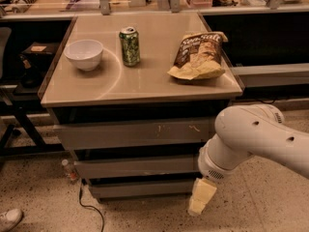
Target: Open middle drawer
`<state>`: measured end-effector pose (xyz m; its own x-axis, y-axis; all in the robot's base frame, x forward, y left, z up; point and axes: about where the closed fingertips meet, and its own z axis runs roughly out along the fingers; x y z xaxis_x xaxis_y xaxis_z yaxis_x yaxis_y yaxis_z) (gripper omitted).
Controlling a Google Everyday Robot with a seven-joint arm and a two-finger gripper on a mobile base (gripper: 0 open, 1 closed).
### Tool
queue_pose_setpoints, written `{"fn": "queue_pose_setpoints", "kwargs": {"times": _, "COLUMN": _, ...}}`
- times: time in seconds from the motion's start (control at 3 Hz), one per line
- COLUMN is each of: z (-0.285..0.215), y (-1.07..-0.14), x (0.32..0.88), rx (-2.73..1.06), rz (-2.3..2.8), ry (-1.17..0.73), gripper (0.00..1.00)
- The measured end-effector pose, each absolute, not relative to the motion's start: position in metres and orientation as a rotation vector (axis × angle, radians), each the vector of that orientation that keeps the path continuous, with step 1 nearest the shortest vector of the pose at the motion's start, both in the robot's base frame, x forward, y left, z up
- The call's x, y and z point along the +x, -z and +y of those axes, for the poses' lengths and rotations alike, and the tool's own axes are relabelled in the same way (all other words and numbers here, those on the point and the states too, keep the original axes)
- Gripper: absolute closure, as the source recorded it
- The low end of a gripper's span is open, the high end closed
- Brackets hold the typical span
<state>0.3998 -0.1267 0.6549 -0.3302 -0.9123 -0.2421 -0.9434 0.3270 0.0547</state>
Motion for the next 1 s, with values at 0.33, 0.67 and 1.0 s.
{"fn": "queue_pose_setpoints", "kwargs": {"times": 0.33, "z": -0.127, "y": -0.655, "x": 0.400, "rx": -1.709, "rz": 2.418, "ry": -0.278, "gripper": 0.00}}
{"fn": "queue_pose_setpoints", "kwargs": {"times": 0.67, "z": -0.120, "y": -0.628, "x": 0.401, "rx": -1.672, "rz": 2.424, "ry": -0.347, "gripper": 0.00}}
{"fn": "queue_pose_setpoints", "kwargs": {"times": 1.0, "z": -0.109, "y": -0.587, "x": 0.421, "rx": -1.594, "rz": 2.408, "ry": -0.476, "gripper": 0.00}}
